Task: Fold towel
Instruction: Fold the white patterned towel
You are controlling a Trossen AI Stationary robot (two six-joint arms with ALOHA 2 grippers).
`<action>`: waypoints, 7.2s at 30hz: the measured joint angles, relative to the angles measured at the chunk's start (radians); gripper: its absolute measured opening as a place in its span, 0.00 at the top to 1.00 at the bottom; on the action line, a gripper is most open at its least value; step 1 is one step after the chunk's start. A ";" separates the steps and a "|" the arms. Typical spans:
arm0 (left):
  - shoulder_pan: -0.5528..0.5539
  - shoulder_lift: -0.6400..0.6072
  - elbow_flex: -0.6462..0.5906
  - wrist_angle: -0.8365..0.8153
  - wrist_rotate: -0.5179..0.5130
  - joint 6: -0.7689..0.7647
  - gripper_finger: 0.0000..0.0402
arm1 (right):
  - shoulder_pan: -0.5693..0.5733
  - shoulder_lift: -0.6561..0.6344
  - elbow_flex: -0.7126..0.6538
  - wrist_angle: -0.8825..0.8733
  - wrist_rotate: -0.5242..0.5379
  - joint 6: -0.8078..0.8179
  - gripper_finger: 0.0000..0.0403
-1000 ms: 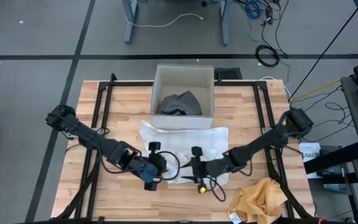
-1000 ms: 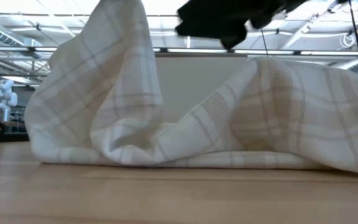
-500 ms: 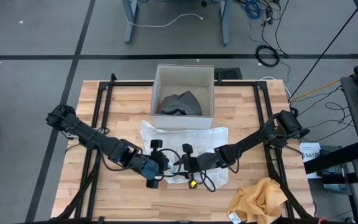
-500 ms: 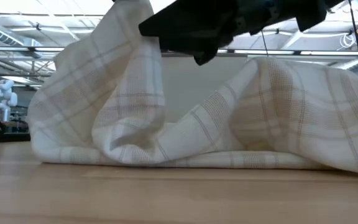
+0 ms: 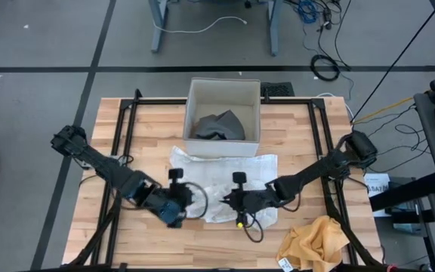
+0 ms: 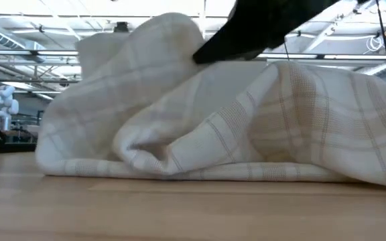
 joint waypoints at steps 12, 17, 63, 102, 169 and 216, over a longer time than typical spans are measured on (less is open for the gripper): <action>-0.003 0.000 -0.317 0.150 0.057 -0.027 0.71 | 0.035 -0.167 0.000 -0.279 -0.009 0.128 1.00; 0.083 0.000 -0.466 0.354 0.061 0.046 0.71 | 0.034 -0.179 0.000 -0.326 -0.093 0.183 1.00; 0.396 -0.017 -0.563 0.788 0.674 0.594 0.55 | 0.054 -0.178 0.000 -0.373 -0.139 0.238 1.00; 0.000 -0.184 -0.260 0.102 0.533 0.180 1.00 | 0.054 -0.177 -0.001 -0.514 -0.135 0.247 0.86; -0.165 -0.179 -0.692 0.389 0.544 -0.344 0.65 | 0.173 -0.178 -0.177 -0.615 -0.370 0.634 0.76; 0.412 -0.010 -0.559 0.649 0.511 0.226 0.60 | 0.017 -0.135 -0.358 -0.311 -0.121 0.405 0.98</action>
